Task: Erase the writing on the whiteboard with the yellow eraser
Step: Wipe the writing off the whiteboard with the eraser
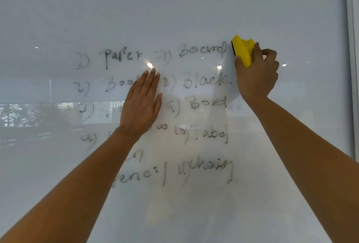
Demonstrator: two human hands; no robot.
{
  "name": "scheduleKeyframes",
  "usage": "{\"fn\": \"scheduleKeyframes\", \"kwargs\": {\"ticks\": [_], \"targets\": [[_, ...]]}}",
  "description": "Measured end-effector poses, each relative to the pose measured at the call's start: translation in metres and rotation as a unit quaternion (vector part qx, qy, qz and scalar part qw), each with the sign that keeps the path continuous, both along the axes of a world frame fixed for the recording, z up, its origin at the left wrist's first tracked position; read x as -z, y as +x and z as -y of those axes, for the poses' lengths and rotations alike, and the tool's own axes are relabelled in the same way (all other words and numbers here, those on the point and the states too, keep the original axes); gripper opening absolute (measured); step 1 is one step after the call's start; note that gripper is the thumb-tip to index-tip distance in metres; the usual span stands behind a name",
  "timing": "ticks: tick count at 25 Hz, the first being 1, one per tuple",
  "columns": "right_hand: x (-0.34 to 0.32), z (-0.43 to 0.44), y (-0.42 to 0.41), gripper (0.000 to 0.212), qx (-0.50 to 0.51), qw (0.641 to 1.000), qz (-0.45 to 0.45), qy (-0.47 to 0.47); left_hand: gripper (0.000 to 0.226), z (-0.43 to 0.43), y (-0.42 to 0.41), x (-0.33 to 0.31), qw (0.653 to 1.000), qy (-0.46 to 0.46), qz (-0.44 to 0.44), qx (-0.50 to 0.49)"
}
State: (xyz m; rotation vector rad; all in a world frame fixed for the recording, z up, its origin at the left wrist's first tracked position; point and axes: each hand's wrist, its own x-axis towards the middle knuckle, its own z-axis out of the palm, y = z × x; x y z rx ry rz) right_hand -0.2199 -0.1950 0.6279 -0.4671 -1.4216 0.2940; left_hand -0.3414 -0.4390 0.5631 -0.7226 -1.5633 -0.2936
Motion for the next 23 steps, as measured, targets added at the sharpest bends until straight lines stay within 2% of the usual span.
{"fn": "scheduleKeyframes", "kwargs": {"ticks": [3, 7, 9, 12, 15, 17, 20, 22, 23], "targets": [[-0.007, 0.002, -0.007, 0.061, 0.044, 0.998, 0.015, 0.047, 0.057, -0.006, -0.004, -0.016, 1.000, 0.021, -0.002, 0.008], [0.024, 0.005, -0.016, 0.057, 0.066, 0.976, 0.043, 0.203, 0.056, -0.020, -0.006, -0.030, 0.997, 0.067, 0.003, 0.038], [0.042, -0.011, -0.016, 0.055, 0.079, 0.966, 0.042, 0.244, 0.054, -0.026, -0.008, -0.033, 0.996, 0.074, -0.007, 0.046], [0.026, -0.030, -0.018, 0.055, 0.087, 0.978, 0.009, 0.190, 0.053, -0.030, -0.013, -0.037, 0.995, 0.080, -0.017, 0.050], [-0.011, -0.014, -0.026, 0.057, 0.075, 0.990, -0.020, 0.120, 0.052, -0.032, -0.018, -0.036, 0.994, 0.094, -0.022, 0.058], [-0.006, 0.004, -0.037, 0.056, 0.062, 0.985, -0.025, 0.162, 0.051, -0.034, -0.021, -0.034, 0.992, 0.102, -0.027, 0.063], [0.040, 0.000, -0.042, 0.052, 0.048, 0.960, -0.002, 0.275, 0.051, -0.034, -0.025, -0.033, 0.992, 0.101, -0.037, 0.065], [0.051, -0.023, -0.036, 0.051, 0.055, 0.958, -0.011, 0.280, 0.052, -0.034, -0.026, -0.032, 0.993, 0.094, -0.048, 0.057], [0.043, -0.033, -0.035, 0.051, 0.061, 0.967, -0.030, 0.247, 0.052, -0.034, -0.026, -0.031, 0.993, 0.094, -0.053, 0.054]]}}
